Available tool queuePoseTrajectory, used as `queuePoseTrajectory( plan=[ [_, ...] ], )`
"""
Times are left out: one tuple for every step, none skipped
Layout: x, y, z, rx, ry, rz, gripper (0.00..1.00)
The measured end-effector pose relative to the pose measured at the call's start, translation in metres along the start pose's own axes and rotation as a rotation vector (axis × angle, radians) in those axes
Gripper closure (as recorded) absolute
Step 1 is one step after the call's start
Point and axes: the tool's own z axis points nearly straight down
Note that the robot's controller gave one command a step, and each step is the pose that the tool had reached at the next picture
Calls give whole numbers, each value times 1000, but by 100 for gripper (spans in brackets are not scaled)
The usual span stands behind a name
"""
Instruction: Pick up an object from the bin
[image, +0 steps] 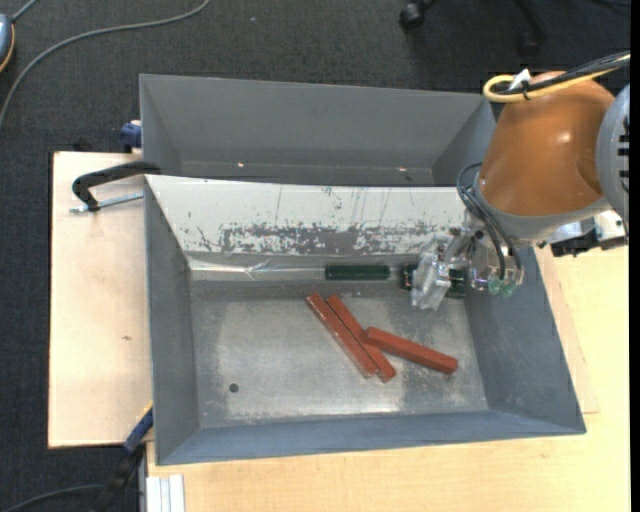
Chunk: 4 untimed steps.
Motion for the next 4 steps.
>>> queuePoseTrajectory(
  plan=[
    [2,0,5,0,10,1,0],
    [-13,7,122,4,20,246,0],
    [28,21,156,4,20,205,0],
    [23,19,151,2,9,207,100]
  ],
)
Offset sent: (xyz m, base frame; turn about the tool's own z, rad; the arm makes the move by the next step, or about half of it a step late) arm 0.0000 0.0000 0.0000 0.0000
